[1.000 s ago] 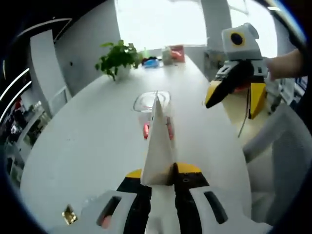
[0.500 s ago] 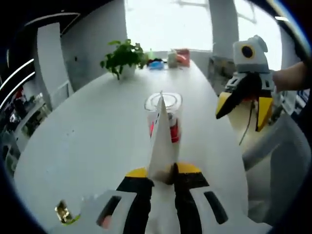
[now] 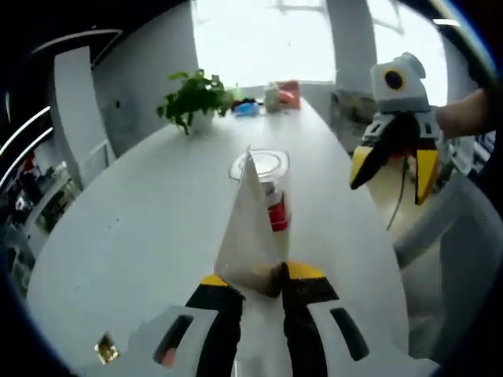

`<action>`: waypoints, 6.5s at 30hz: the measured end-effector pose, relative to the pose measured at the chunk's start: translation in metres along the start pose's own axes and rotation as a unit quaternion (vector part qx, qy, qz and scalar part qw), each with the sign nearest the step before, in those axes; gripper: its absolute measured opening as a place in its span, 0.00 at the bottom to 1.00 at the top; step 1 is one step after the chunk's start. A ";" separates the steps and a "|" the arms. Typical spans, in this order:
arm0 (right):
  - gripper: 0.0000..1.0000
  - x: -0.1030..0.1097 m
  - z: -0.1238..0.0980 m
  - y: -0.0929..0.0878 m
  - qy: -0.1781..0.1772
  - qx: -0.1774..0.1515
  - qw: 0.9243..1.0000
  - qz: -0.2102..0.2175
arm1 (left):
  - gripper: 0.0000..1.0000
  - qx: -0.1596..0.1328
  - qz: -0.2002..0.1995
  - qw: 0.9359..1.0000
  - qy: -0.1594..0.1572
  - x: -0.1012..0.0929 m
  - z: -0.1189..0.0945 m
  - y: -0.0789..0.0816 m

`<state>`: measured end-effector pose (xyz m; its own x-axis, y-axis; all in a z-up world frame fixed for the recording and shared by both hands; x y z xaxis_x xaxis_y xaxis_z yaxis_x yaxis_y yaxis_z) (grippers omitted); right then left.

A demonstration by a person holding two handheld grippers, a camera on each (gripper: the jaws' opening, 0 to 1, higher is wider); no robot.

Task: Arrange the skincare products in the storage area until every visible bottle or jar stands upright without overlapping.

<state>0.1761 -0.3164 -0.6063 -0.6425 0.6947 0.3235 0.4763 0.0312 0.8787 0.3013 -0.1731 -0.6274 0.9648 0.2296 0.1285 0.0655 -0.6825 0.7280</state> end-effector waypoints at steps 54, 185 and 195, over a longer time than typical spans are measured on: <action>0.69 0.064 0.032 0.003 0.012 0.036 0.999 -0.016 | 0.76 0.005 -0.229 0.971 0.062 -0.037 -0.117 -0.085; 0.40 -0.050 0.218 0.084 0.031 0.561 0.805 -0.192 | 0.91 -0.038 -0.395 0.912 0.106 -0.109 -0.189 -0.185; 0.38 -0.061 0.234 0.052 0.043 0.603 0.771 -0.199 | 0.90 -0.026 -0.405 0.908 0.108 -0.109 -0.189 -0.188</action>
<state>0.3810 -0.1886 -0.6622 -0.8949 0.4085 0.1799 0.4093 0.9118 -0.0343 0.1360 0.0615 -0.6513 0.5336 0.7753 -0.3379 0.7133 -0.1979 0.6723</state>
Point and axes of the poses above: the point that each gripper's makers call its tool centre point, and the gripper's own axes: z roughly forward along the fingers, x roughly to its left, y roughly out of its top, the point moved 7 cm from there along -z, roughly backward along the fingers, and after that the axes turned 7 degrees about x, right-handed, at the moved point
